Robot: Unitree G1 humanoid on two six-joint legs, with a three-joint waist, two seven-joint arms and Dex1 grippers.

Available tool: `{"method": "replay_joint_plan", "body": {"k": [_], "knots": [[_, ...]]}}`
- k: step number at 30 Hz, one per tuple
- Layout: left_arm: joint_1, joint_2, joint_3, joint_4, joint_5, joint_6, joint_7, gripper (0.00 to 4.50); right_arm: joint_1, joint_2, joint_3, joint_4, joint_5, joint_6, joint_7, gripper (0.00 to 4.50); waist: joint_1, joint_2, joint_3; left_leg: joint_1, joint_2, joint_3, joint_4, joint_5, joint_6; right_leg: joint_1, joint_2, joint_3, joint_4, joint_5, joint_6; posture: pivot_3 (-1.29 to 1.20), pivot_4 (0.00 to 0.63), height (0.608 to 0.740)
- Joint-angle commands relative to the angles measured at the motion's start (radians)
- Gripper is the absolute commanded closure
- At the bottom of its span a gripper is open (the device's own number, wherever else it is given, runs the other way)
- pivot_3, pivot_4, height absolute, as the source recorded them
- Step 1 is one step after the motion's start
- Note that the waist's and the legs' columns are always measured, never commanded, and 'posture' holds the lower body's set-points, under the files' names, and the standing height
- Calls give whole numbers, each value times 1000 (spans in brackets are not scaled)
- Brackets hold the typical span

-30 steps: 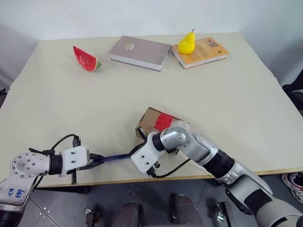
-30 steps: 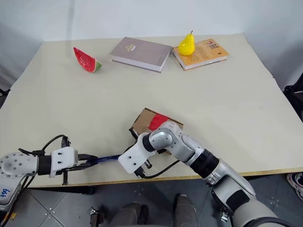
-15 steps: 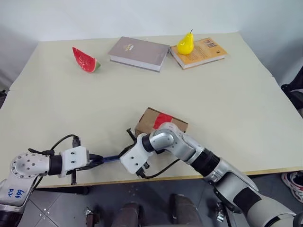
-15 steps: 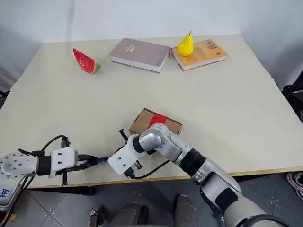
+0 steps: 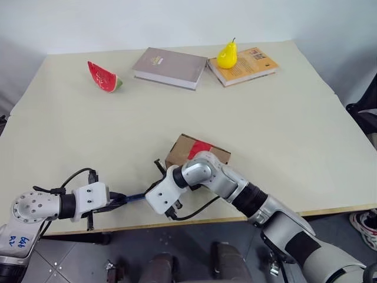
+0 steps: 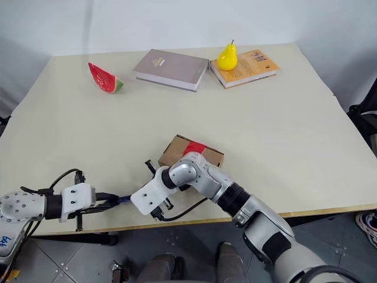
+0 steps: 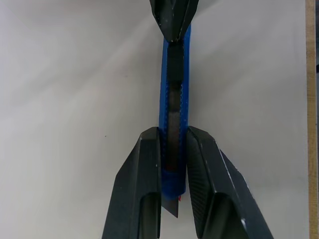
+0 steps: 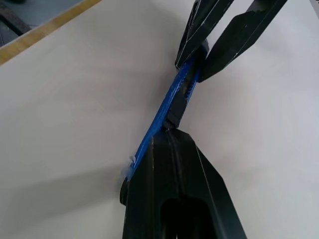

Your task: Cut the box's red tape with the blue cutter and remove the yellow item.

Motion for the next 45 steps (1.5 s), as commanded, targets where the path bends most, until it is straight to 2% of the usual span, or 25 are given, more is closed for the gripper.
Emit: {"method": "replay_joint_plan", "body": {"k": [1, 7, 9, 10, 12, 18, 23, 24, 30, 35, 40, 45], "knots": [[17, -20, -36, 9, 19, -1, 14, 4116, 10, 26, -10, -29, 32, 28, 4, 4482, 0, 0, 0, 0, 0, 0, 0, 0, 0, 0, 0, 0, 0, 0, 0, 0, 150, 740], [30, -46, 25, -7, -15, -4, 58, 4116, 28, -8, -182, -257, 248, 327, 103, 4482, 6, 0, 0, -3, 0, -1, 0, 0, 0, -1, -1, 0, -1, 0, 0, 0, 150, 740], [33, -75, 83, -34, -71, 22, 87, 4116, 20, -71, -265, -354, 335, 493, 154, 4482, 6, 0, 0, -3, -1, -1, 0, 0, 1, -2, -1, 0, -2, 0, 0, 0, 150, 740], [30, -87, 114, -44, -97, 29, 103, 4116, 14, -110, -310, -390, 372, 576, 174, 4323, 8, -1, 0, -4, -1, -1, 0, 0, 1, -2, -1, -1, -2, 0, 0, 0, 150, 740], [24, -102, 153, -56, -121, 33, 123, 4116, 2, -161, -367, -438, 427, 717, 184, 3893, 11, -4, 0, -5, -1, -2, 0, 0, 1, -2, -2, -1, -4, 0, 0, 0, 150, 740], [-91, -144, 216, -36, -150, -23, 196, 4116, -115, -239, -538, -446, 574, 1085, 121, 1963, 2, -4, 1, -7, 2, -2, -1, -1, -1, -4, -2, 0, -6, 0, 0, 0, 150, 740], [-240, -216, 144, 7, -98, -124, 247, 4116, -226, -244, -659, -408, 713, 1330, 45, 173, 4, -5, 1, -7, 3, -1, -1, -2, -1, -5, -2, -3, -5, 0, 0, 0, 150, 740], [-264, -227, 121, 27, -71, -163, 250, 4116, -239, -248, -668, -405, 734, 1364, 38, 69, 4, -5, 1, -7, 3, -1, -1, -2, -1, -5, -2, -3, -5, 0, 0, 0, 150, 740], [-406, -281, -19, 179, 65, -395, 263, 4116, -334, -257, -716, -323, 829, 1567, -40, 69, 4, -5, 1, -9, 0, -1, -1, -2, 0, -5, -2, -5, -5, 0, 0, 0, 150, 740], [-501, -328, -64, 282, 129, -500, 330, 4116, -390, -239, -710, -225, 857, 1647, -110, 69, 3, -5, 1, -10, 0, -1, 0, -1, 0, -6, -2, -6, -5, 0, 1, 0, 150, 740], [-570, -383, -83, 330, 219, -580, 456, 4116, -366, -220, -664, -180, 860, 1648, -155, 69, 4, -5, 0, -13, -1, -1, 1, -1, 1, -8, -2, -7, -5, 1, 1, 0, 150, 740], [-578, -392, -98, 338, 243, -596, 510, 4116, -376, -169, -693, -121, 881, 1645, -204, 69, 0, -5, 0, -20, -1, -1, 3, -1, 1, -18, -3, -7, 0, 1, 2, 0, 150, 740]]}}
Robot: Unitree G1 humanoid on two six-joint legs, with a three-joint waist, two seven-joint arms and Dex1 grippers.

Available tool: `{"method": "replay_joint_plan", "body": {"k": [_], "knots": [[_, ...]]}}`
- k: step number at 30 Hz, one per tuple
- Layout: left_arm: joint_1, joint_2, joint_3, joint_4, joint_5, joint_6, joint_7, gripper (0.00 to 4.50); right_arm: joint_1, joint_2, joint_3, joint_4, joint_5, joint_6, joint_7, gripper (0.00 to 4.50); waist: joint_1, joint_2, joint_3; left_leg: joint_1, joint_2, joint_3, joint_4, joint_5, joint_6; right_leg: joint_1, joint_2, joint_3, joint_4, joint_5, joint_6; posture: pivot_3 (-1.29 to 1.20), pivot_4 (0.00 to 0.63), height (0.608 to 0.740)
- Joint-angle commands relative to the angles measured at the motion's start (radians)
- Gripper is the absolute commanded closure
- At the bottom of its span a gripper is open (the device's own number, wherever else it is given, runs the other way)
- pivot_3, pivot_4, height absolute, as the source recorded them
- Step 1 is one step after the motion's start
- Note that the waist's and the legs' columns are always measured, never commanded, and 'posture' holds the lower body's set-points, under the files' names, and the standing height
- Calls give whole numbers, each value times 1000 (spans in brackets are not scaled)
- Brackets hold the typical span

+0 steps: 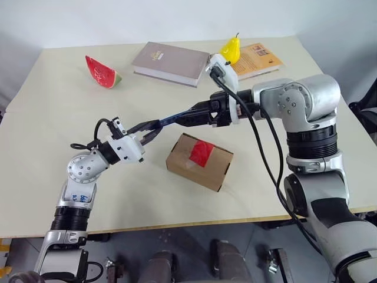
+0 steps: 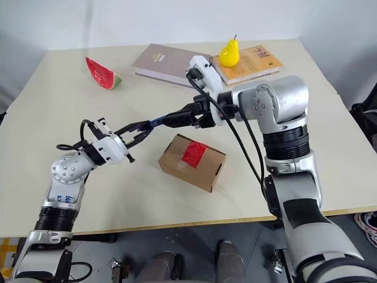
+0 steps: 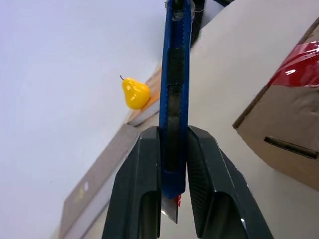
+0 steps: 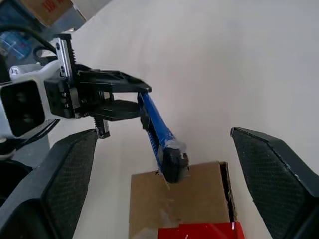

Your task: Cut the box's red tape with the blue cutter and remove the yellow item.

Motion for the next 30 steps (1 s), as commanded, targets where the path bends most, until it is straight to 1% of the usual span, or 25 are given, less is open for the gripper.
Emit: {"method": "replay_joint_plan", "body": {"k": [1, 7, 10, 12, 19, 20, 21, 24, 25, 26, 27, 30], "knots": [[-8, -1, -4, -14, -3, -20, 36, 4116, -25, 21, -29, 17, 29, -19, -26, 69, 0, 0, 0, 0, 0, 0, 0, 0, 0, 0, 0, 0, 0, 0, 0, 0, 150, 740], [3, 2, -21, -24, -14, -14, 38, 4116, -26, 24, -16, 44, 42, -58, -25, 69, 3, 0, 0, -2, 0, 0, 3, 0, 0, 0, -1, 0, 1, 0, 0, 0, 150, 740], [5, -1, -23, -29, -19, -9, 46, 4116, -29, 27, -21, 58, 53, -63, -28, 637, 2, 0, 0, -2, -1, 0, 4, 0, 0, 0, -1, 0, 1, 0, 0, 0, 150, 740], [6, -1, -27, -30, -23, -8, 47, 4116, -26, 23, -15, 54, 64, -72, -18, 1281, 2, 0, 0, -2, -1, 0, 4, 0, 0, 0, -1, 0, 1, 0, 0, 0, 150, 740], [-2, -2, -29, -22, -28, 0, 54, 4116, -17, 0, 8, 33, 88, -72, 7, 3809, 2, 0, 0, -2, 0, 0, 4, 0, 0, -1, -1, 0, 1, 0, 0, 0, 150, 740], [-1, -5, -29, -24, -31, 5, 56, 4116, -18, 0, 4, 32, 94, -69, 4, 4134, 2, 0, 0, -2, -1, 0, 4, 0, 0, -1, -1, 0, 1, 0, 0, 0, 150, 740], [-2, -6, -30, -26, -32, 8, 57, 4116, -16, -4, 8, 26, 98, -73, 8, 4359, 2, 0, 0, -2, 0, 0, 4, 0, 0, 0, -1, 0, 1, 0, 0, 0, 150, 740], [-3, -2, -41, -28, -56, 32, 28, 4116, -11, -13, 16, 0, 112, -69, 17, 4335, 2, 0, 0, -2, -1, 0, 4, 0, 0, -1, -1, 0, 1, 0, 0, 0, 150, 740], [-3, 1, -48, -38, -130, 104, -33, 4116, -9, -16, 15, -9, 116, -67, 17, 4335, 2, 0, 0, -2, -1, 0, 5, 0, 0, -1, -1, 0, 1, 0, 0, 0, 150, 740], [-10, -8, -32, -35, -137, 135, -11, 4116, -8, -21, 16, -19, 119, -69, 19, 4335, 2, 0, 0, -2, -1, 0, 5, 0, 0, -1, -1, 0, 1, 0, 0, 0, 150, 740], [-14, -4, -22, -40, -152, 159, -14, 3403, -8, -27, 13, -27, 121, -73, 20, 4335, 2, 0, 0, -3, -1, 0, 5, 0, 0, -1, -1, 0, 2, 0, 0, 0, 150, 740], [-7, 23, 4, -70, -191, 236, -31, 2578, -9, -44, 4, -44, 120, -87, 16, 4335, 2, 0, 0, -3, 0, -1, 6, 0, 0, -1, -1, 0, 2, 0, 0, 0, 150, 740]]}}
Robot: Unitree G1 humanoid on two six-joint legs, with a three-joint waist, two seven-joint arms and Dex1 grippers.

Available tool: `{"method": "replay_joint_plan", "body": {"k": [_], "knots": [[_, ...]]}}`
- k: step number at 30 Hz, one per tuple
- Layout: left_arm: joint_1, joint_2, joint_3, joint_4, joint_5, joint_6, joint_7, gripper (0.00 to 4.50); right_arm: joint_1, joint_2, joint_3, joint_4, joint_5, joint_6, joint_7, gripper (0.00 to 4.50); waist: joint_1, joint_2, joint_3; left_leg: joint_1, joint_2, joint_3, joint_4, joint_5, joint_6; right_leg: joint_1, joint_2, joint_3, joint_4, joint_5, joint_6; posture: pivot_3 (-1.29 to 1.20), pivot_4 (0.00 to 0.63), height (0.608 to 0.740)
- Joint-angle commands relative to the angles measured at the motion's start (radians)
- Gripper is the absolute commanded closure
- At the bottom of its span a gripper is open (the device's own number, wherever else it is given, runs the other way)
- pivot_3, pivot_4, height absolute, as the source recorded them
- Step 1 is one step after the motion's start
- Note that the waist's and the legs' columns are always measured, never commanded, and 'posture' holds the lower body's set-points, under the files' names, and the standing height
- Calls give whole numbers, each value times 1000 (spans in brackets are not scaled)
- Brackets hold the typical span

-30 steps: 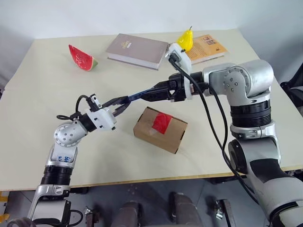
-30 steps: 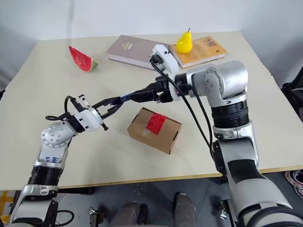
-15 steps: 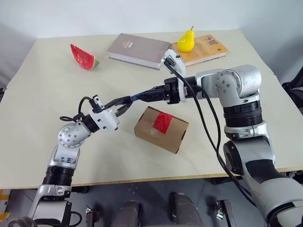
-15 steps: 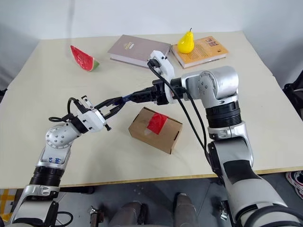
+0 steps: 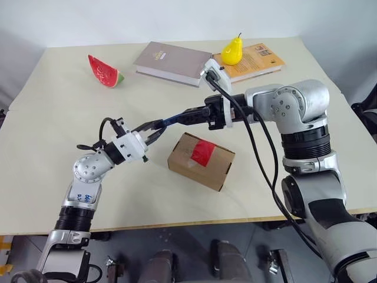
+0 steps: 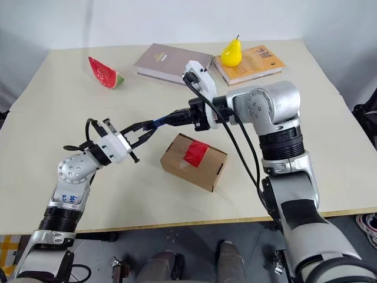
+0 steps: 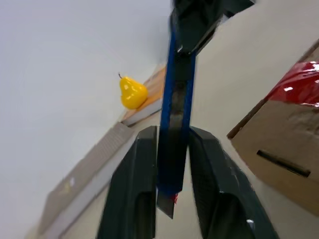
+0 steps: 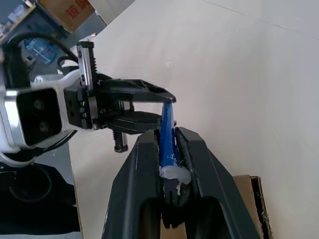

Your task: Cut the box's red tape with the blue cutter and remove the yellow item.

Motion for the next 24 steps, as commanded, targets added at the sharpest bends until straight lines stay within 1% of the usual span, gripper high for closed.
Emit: {"method": "replay_joint_plan", "body": {"k": [1, 4, 8, 9, 13, 16, 20, 23, 24], "knots": [[-3, 37, 55, -64, -76, 96, -17, 2275, -13, -32, -26, -54, 20, -29, 4, 4335, 0, 0, 0, 0, 0, 0, 0, 0, 0, 0, 0, 0, 0, 0, 0, 0, 150, 740], [19, 79, 97, -103, -120, 201, -30, 1323, -6, -52, -39, -67, 18, -49, -10, 4335, -1, 0, 0, 0, 0, 0, 0, 0, 0, 0, 0, 0, 0, 0, 0, 0, 150, 740], [113, 158, 183, -223, -249, 384, -86, 151, 10, -85, -83, -96, 30, -58, -31, 4335, -5, 0, 0, 0, 1, 0, -1, 0, 0, -1, 1, 1, 0, 0, 0, 0, 150, 740], [138, 175, 201, -258, -278, 423, -99, 0, 16, -93, -90, -106, 34, -56, -35, 4335, -3, 0, 0, 0, 1, 0, -1, 0, 0, -1, 1, 1, 0, 0, 0, 0, 150, 740], [248, 231, 262, -396, -393, 614, -139, 0, 34, -118, -118, -136, 49, -47, -52, 4335, -1, 0, 0, 0, 0, 0, 0, 0, 0, -1, 0, 3, 0, 0, 0, 0, 150, 740], [303, 254, 249, -499, -473, 764, -151, 0, 48, -141, -139, -146, 50, -51, -68, 4335, 3, 0, 0, -1, 0, 0, 0, 0, 0, -1, 0, 8, 0, 0, 0, 0, 150, 740], [258, 198, 190, -562, -534, 884, -111, 0, 72, -173, -153, -179, 61, -49, -74, 4335, 13, 0, 0, -1, -1, -1, 1, -1, 2, 0, 0, 9, 0, 0, 0, 0, 150, 740], [170, 140, 92, -578, -549, 1009, -68, 0, 108, -221, -159, -239, 70, -42, -73, 4335, 22, 0, 0, -1, -1, -1, 1, -1, 2, 0, 0, 9, 0, 0, 0, 0, 150, 740], [136, 120, 68, -570, -544, 1023, -64, 182, 119, -240, -150, -259, 66, -47, -74, 4335, 23, 0, 0, -1, -1, -1, 2, -1, 2, 0, 0, 8, 0, 0, 0, 0, 150, 740]]}}
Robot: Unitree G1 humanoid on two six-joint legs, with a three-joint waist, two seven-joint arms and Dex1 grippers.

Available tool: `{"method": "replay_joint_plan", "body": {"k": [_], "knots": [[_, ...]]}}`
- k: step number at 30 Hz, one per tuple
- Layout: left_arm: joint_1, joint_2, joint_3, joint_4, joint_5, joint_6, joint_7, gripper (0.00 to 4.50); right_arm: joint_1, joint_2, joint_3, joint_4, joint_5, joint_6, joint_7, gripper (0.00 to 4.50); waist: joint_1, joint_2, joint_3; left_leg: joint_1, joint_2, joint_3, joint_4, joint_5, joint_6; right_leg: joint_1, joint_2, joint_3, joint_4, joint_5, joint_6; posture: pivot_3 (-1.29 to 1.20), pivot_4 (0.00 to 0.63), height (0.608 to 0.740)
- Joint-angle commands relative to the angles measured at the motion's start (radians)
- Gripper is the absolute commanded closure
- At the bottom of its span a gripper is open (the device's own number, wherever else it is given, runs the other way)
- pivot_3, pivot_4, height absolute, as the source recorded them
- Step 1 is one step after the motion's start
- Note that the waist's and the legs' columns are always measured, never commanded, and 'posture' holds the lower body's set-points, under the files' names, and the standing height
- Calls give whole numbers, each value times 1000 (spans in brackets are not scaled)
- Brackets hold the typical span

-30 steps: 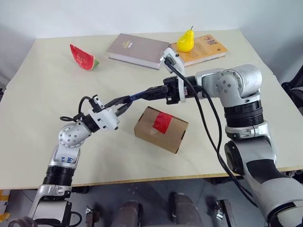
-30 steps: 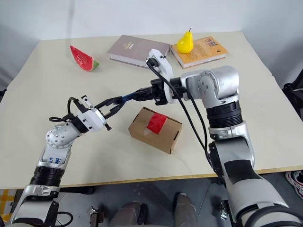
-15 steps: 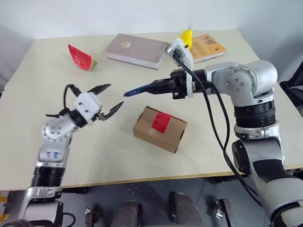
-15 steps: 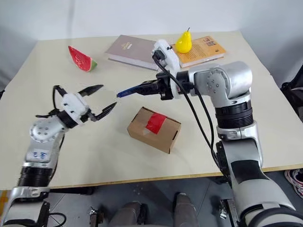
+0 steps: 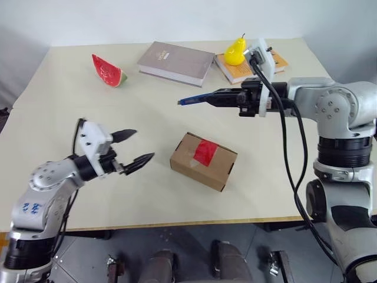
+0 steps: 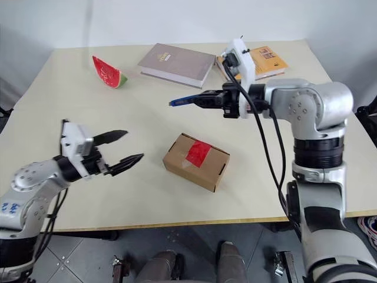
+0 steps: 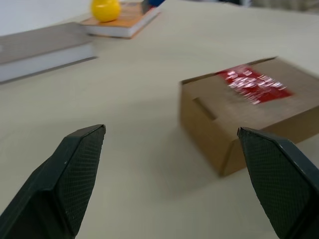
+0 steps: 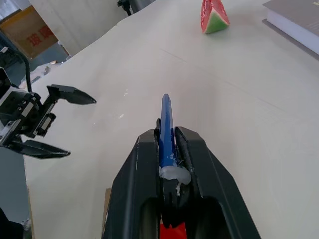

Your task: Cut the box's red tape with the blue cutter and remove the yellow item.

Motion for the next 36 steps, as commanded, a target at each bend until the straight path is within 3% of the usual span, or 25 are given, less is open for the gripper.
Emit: {"method": "replay_joint_plan", "body": {"k": [1, 3, 12, 15, 20, 36], "knots": [[-87, -45, -66, -22, -29, 78, 29, 372, 12, -51, -12, -93, 15, -12, 1, 4335, 2, 0, 0, 0, 0, 1, 0, 0, 0, 0, 0, -1, 0, 0, 0, 0, 150, 740], [-125, -63, -86, -16, -33, 127, 40, 808, 25, -72, -1, -115, 10, -16, -3, 4335, 3, 0, 0, 0, 0, 2, 1, 0, 0, 0, 1, -2, 0, 0, 1, 0, 150, 740], [-289, -134, -183, 56, -34, 368, 75, 3639, 105, -141, 31, -241, 7, -27, -20, 4335, 0, 0, 0, 0, 1, 6, 2, 0, 0, 0, 2, -1, 0, 0, 1, 0, 150, 740], [-355, -162, -201, 87, -14, 525, 167, 4472, 144, -181, 85, -298, -18, -55, -8, 4335, 5, -1, 0, 0, 1, 6, 3, 0, 0, -1, 2, -1, 0, 0, 1, 0, 150, 740], [-386, -240, -172, 92, -49, 671, 234, 4500, 157, -182, 122, -302, -35, -94, -12, 4335, 7, -1, 1, 0, -2, 6, 4, 0, 2, 0, 1, 1, 0, 2, 3, 0, 150, 740], [-405, -264, -197, 111, -26, 755, 251, 4500, 174, -177, 193, -291, -65, -157, 17, 4335, 6, -2, 0, 1, -2, 6, 4, 0, 2, 0, 0, 2, 0, 2, 4, 0, 150, 740]]}}
